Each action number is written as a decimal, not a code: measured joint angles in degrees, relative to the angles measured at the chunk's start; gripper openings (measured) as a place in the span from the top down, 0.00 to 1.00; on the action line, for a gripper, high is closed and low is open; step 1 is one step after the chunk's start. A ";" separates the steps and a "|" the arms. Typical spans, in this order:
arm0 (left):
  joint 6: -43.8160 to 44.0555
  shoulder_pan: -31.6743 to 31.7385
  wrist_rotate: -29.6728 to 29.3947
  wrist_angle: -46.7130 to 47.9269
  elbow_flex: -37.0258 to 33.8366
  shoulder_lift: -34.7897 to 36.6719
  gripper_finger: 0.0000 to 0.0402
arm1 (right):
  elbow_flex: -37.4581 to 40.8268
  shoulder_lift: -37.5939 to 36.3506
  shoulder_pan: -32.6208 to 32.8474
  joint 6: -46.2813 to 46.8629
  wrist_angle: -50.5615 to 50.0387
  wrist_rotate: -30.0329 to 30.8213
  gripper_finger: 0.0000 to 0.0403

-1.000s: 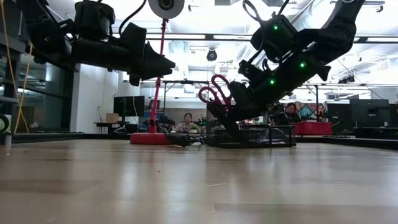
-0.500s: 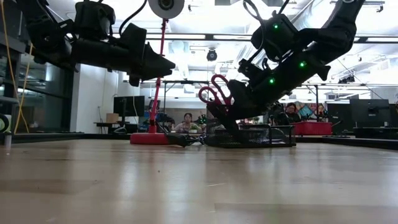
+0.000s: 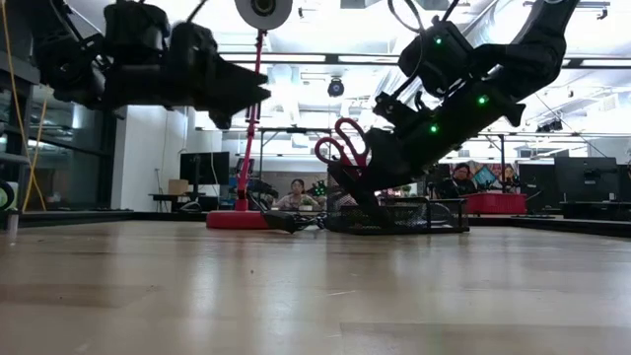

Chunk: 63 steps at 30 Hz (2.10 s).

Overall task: Pick and place office supplies into organizer
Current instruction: Return to Home Position

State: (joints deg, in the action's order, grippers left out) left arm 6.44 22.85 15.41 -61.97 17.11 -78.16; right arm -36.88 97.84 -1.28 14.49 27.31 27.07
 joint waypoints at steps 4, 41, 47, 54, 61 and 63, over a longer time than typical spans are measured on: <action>-0.12 -0.04 3.50 -0.41 -1.81 1.65 0.58 | -0.02 0.02 1.09 -6.30 3.09 -4.76 0.65; -7.59 15.76 -12.40 -7.13 -3.38 10.07 0.58 | 3.10 -9.01 -32.87 -28.40 12.80 -55.15 0.64; -8.79 15.76 -11.99 -7.04 -3.38 10.07 0.58 | 3.10 -9.01 -32.87 -27.33 13.03 -55.14 0.64; -6.83 15.76 -11.97 -6.05 -3.38 10.05 0.58 | 3.10 -9.01 -30.34 -24.90 13.17 -55.06 0.64; -0.18 15.76 -8.20 -5.74 -3.38 8.32 0.58 | 3.10 -8.96 -24.32 -20.14 19.58 -55.09 0.64; 1.87 15.53 -4.03 -5.64 -3.38 7.87 0.58 | 3.10 -8.96 -22.07 -19.11 20.41 -54.53 0.64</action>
State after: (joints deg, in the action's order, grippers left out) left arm 8.30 38.38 11.38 -67.61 13.74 -70.30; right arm -33.78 88.88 -23.35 -4.62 47.72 -27.46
